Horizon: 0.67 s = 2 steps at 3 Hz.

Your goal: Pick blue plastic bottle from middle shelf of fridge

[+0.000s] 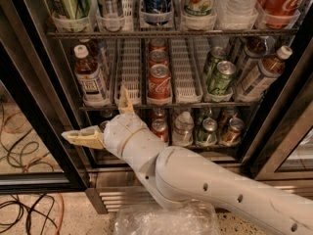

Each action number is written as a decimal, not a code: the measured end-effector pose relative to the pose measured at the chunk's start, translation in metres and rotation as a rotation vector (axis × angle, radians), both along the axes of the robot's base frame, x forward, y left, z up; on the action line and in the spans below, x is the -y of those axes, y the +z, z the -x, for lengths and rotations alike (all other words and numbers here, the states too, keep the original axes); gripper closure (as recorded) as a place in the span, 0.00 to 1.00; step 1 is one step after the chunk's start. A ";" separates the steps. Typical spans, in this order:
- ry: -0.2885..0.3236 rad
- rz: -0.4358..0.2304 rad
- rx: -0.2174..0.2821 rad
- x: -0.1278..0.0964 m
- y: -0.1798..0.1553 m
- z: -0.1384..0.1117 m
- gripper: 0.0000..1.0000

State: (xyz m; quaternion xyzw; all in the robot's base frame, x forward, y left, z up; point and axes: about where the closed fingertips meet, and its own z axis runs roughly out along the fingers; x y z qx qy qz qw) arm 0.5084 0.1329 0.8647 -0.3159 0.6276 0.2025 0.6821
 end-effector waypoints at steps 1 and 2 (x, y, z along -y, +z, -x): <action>-0.004 -0.036 0.013 0.003 -0.011 -0.004 0.00; 0.005 -0.074 0.053 0.009 -0.015 -0.016 0.00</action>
Offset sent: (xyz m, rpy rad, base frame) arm 0.0275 -0.0154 -0.0158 0.1108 -0.1017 0.0170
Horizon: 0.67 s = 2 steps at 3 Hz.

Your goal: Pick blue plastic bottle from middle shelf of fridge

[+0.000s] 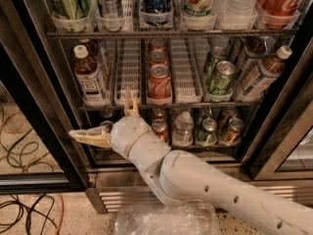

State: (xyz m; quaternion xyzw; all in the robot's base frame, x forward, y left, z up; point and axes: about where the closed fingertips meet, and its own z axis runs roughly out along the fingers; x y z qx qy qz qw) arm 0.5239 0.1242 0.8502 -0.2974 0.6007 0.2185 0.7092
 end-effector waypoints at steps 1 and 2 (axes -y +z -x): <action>0.000 0.000 0.000 0.000 0.000 0.000 0.00; 0.000 0.005 0.003 -0.001 0.001 0.000 0.18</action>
Offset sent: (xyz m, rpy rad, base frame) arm 0.0017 0.0023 0.0017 -0.0241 -0.0127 -0.0037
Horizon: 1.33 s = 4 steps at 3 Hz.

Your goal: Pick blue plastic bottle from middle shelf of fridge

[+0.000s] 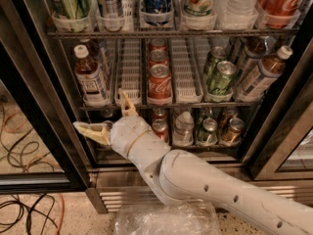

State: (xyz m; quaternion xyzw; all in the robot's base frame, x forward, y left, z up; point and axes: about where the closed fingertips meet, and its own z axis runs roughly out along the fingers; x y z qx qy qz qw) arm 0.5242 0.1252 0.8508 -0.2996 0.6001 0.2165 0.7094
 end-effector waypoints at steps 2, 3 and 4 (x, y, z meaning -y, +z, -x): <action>0.022 0.067 0.019 -0.023 0.009 -0.014 0.41; 0.037 0.094 0.030 -0.036 0.011 -0.026 0.23; 0.038 0.104 0.026 -0.046 0.005 -0.037 0.26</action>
Offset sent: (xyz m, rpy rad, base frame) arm 0.0255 0.0369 0.0130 -0.1087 -0.0328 0.0305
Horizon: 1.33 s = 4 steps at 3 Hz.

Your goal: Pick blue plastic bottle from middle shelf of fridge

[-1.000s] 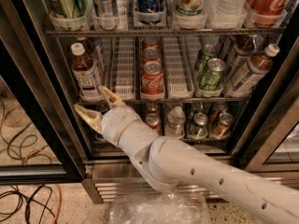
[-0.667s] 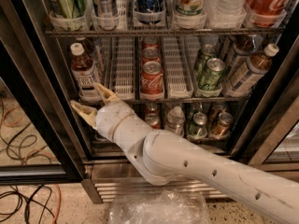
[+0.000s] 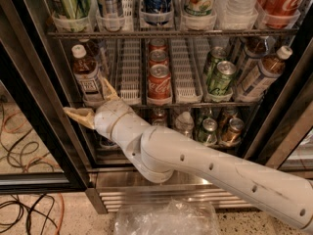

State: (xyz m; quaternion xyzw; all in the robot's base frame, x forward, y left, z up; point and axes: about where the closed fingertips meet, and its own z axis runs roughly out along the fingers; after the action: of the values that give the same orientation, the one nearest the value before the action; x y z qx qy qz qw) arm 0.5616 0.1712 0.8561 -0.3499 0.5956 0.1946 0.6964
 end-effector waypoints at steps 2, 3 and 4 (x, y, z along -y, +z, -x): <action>-0.050 -0.016 0.018 0.003 -0.001 -0.017 0.21; -0.105 -0.044 0.044 0.007 0.006 -0.029 0.21; -0.131 -0.055 0.069 0.006 0.015 -0.041 0.21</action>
Offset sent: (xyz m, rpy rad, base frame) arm 0.0328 -0.0148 -0.0010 0.0280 -0.0343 -0.1199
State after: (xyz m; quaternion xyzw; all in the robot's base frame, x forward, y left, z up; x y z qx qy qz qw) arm 0.6027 0.1650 0.8708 -0.2973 0.5873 0.1528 0.7371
